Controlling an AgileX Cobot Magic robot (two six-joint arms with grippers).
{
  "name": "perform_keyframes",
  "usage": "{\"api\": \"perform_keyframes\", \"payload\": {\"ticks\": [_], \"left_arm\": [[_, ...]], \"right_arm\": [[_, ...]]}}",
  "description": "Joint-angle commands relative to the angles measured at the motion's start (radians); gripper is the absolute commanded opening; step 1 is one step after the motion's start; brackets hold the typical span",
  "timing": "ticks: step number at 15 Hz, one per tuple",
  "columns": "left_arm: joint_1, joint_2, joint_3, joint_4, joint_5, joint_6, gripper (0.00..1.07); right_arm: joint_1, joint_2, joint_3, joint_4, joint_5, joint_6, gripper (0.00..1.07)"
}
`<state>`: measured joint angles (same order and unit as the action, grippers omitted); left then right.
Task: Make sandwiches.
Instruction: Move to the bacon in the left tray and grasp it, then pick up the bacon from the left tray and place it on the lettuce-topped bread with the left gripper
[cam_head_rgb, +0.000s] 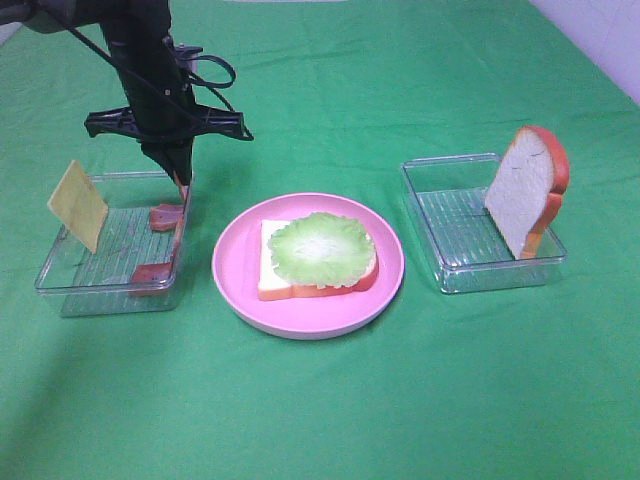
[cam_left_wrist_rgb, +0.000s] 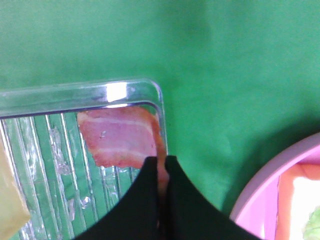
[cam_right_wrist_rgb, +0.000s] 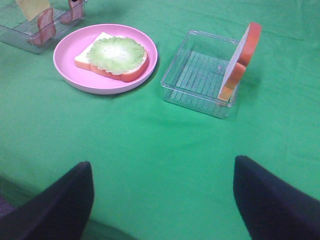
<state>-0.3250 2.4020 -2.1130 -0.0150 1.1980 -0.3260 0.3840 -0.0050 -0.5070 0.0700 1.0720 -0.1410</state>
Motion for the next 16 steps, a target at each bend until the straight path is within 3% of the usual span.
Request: {"api": "perform_keyframes", "payload": {"ticks": [1,4,9,13,16], "left_arm": [[0.003,0.0,-0.001,0.0,-0.003,0.0,0.0],[0.003,-0.031,-0.002,-0.007,0.005,0.004,0.0],[0.003,-0.132,-0.022,-0.081,-0.006,0.076,0.0],[0.002,-0.22,-0.043,-0.369,-0.116,0.248,0.0],[-0.019,-0.193,-0.043,-0.648,-0.127,0.37,0.0]], "right_arm": [[0.001,-0.016,0.004,-0.001,-0.01,-0.011,0.75],[0.001,-0.016,0.004,-0.001,-0.01,-0.011,0.75],[0.001,-0.016,0.004,-0.001,-0.01,-0.011,0.75],[0.001,-0.016,0.004,0.0,-0.01,-0.011,0.75],[0.001,-0.016,0.004,0.0,-0.01,-0.011,0.75]]}}
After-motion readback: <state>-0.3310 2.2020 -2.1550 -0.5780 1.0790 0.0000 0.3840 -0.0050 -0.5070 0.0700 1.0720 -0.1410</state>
